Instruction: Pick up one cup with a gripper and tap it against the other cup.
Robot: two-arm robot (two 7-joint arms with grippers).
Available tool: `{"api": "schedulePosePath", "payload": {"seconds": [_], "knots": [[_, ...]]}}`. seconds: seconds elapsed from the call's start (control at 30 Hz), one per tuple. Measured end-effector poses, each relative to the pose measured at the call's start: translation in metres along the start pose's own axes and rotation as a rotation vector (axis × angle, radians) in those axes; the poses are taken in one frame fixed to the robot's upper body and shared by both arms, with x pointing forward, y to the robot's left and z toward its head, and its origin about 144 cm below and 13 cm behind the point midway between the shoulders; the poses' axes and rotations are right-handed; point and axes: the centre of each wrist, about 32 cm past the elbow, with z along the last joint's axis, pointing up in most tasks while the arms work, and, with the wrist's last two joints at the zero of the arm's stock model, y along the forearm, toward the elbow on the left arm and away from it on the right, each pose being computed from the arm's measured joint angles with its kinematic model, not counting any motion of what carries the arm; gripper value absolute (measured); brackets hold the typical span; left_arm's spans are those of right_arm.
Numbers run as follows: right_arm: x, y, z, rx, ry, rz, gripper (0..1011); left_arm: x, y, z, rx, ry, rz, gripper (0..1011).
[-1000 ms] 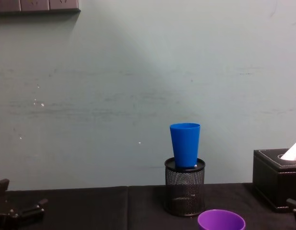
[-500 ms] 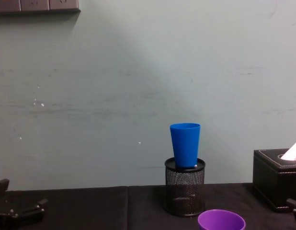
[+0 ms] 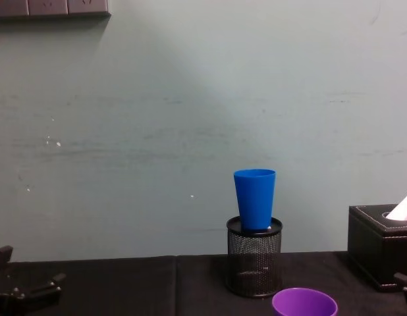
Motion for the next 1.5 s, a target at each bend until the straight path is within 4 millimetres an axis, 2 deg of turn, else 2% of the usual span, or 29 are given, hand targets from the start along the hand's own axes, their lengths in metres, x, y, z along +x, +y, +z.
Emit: {"api": "schedulePosePath", "payload": {"seconds": [0.47,0.77,1.1,1.5], "knots": [[0.0,0.0,0.0,0.003,0.0,0.0,1004,0.0,0.0,0.0,0.0,0.0,0.0,1000],[0.008,-0.005,0.007,0.08,0.025,0.039,1004,0.0,0.0,0.0,0.0,0.0,0.0,1000],[0.015,-0.025,0.007,0.111,0.129,0.3,1004,0.0,0.0,0.0,0.0,0.0,0.0,1000],[0.012,-0.026,-0.002,0.076,0.203,0.512,1004,0.0,0.0,0.0,0.0,0.0,0.0,1000]]}}
